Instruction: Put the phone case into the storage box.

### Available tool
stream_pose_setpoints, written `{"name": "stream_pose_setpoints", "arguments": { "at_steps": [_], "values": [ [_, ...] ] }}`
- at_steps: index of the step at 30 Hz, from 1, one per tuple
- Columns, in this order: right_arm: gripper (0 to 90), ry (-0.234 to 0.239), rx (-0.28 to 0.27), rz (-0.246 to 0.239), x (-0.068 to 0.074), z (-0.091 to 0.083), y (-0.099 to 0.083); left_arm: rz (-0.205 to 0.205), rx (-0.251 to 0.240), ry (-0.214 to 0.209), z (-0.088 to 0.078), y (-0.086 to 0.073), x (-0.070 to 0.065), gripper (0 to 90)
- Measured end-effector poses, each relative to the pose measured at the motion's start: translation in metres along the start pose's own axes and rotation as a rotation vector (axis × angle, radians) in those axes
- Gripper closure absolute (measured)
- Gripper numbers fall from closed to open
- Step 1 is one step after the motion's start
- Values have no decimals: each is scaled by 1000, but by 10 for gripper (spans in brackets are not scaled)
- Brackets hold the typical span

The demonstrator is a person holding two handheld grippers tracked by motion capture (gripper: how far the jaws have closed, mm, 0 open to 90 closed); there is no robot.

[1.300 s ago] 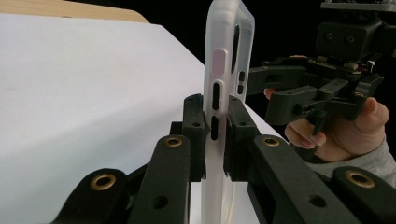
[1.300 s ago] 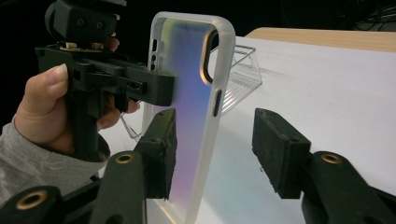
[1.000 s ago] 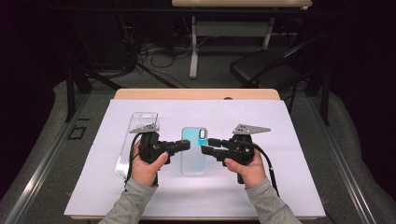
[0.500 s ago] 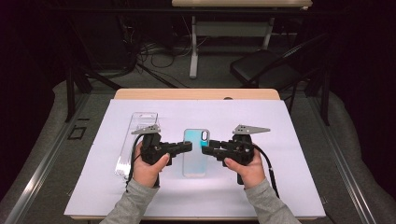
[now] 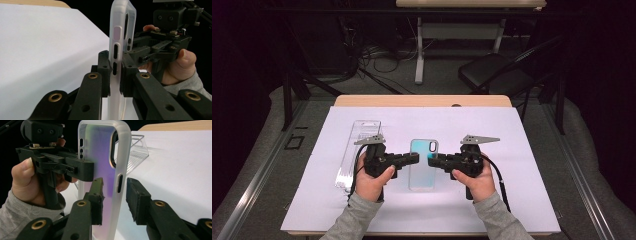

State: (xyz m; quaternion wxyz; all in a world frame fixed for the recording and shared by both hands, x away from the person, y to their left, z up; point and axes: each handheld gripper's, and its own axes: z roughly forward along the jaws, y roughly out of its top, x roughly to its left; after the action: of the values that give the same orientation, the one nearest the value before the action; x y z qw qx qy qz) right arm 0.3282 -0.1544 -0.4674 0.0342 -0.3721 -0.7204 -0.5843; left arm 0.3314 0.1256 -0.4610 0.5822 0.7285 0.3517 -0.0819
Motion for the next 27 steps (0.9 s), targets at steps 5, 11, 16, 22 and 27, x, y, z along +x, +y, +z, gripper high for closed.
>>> {"name": "stream_pose_setpoints", "arguments": {
  "at_steps": [5, 11, 16, 22, 27],
  "values": [
    [704, 11, -3, 15, -1, 0, -1, 0, 1, -2, 0, 0, -1, 820],
    [752, 22, -2, 20, -1, 0, -1, 1, 2, -1, 1, 0, -1, 820],
    [766, 31, -1, 28, -2, 0, -2, 2, 2, 0, 1, 0, -1, 820],
    [774, 38, 4, 31, -3, 0, -2, 2, 3, 0, 0, 0, 0, 820],
    [783, 48, 2, 37, -4, 0, -2, -3, 1, -5, 0, 0, 0, 820]
  ]
}}
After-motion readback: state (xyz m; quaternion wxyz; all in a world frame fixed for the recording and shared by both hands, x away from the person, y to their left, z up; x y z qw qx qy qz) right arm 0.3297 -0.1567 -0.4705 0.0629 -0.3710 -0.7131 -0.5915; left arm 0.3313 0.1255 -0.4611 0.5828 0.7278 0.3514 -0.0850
